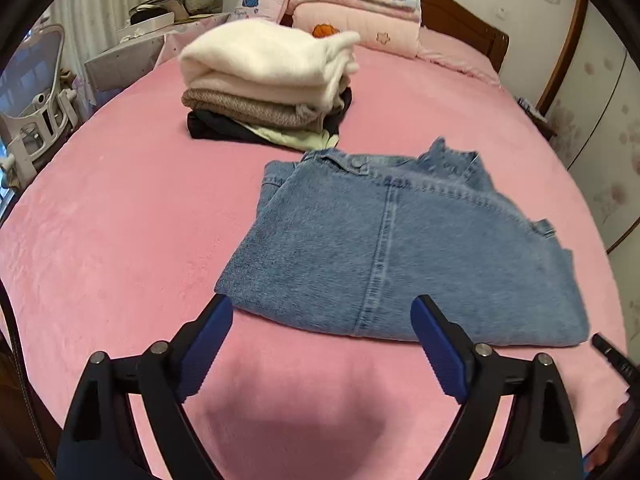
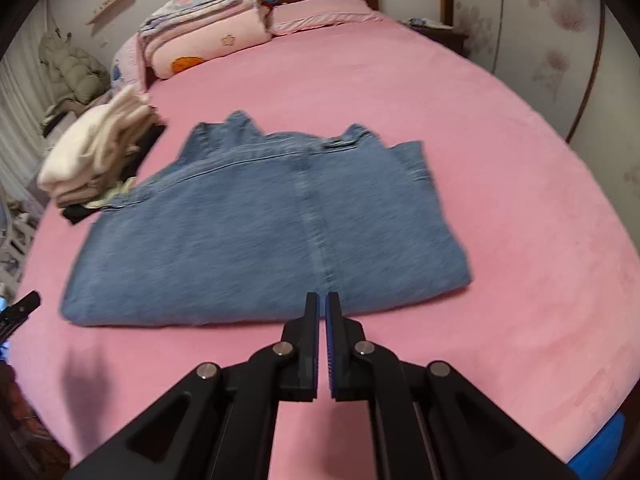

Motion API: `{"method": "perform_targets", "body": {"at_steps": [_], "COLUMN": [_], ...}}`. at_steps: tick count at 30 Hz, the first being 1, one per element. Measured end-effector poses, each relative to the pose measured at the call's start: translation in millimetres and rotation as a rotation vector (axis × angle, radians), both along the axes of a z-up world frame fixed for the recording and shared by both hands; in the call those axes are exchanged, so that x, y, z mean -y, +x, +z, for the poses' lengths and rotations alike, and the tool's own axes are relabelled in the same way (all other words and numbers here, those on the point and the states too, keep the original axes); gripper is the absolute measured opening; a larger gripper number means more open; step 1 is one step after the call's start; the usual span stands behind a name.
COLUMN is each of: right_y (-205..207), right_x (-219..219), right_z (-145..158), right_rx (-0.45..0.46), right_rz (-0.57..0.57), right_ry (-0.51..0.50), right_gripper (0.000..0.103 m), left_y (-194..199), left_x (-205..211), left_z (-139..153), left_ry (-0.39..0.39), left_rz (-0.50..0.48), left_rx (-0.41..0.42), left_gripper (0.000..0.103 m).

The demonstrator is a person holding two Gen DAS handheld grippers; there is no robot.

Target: Fold large clothes

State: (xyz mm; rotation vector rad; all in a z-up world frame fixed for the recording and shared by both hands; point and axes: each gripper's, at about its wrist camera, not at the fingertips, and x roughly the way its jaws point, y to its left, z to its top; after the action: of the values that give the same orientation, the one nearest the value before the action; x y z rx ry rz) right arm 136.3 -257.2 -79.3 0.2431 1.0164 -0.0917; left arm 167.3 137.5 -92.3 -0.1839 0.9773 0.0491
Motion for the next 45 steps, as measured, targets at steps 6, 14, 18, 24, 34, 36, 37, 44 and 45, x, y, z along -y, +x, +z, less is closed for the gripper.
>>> {"method": "perform_targets", "body": {"at_steps": [6, 14, 18, 24, 34, 36, 37, 44, 45], "right_y": [-15, -24, -17, -1, 30, 35, 37, 41, 42], "right_x": [-33, -74, -90, -111, -118, -117, -117, -119, -120], "right_z": [23, 50, 51, 40, -9, -20, -24, -40, -41], "right_rx": [0.044, 0.142, 0.181, 0.24, 0.21, 0.191, 0.185, 0.175, 0.173], "right_rz": [0.06, 0.131, 0.153, 0.138, 0.094, 0.089, 0.084, 0.095, 0.097], "right_ry": [0.006, -0.021, -0.022, -0.041, 0.005, 0.012, 0.016, 0.028, 0.026], "right_gripper": [0.011, 0.027, 0.027, 0.027, 0.028, 0.028, 0.028, 0.027, 0.027], "left_y": [-16, -35, -35, -27, -8, -4, -1, 18, 22], "left_x": [13, 23, 20, 15, -11, -20, -24, -36, -36], "left_z": [28, 49, 41, 1, -87, -107, -118, -144, -144], "left_ry": [-0.015, -0.118, -0.247, -0.36, -0.507, -0.579, -0.622, -0.739, -0.743], "left_rz": [-0.033, -0.029, -0.041, -0.026, 0.066, 0.1, 0.117, 0.131, 0.124], "left_rx": [0.038, 0.104, 0.103, 0.032, -0.092, -0.116, -0.126, -0.056, -0.038], "left_gripper": [0.091, 0.093, 0.093, 0.093, 0.093, 0.093, 0.093, 0.093, 0.093]}}
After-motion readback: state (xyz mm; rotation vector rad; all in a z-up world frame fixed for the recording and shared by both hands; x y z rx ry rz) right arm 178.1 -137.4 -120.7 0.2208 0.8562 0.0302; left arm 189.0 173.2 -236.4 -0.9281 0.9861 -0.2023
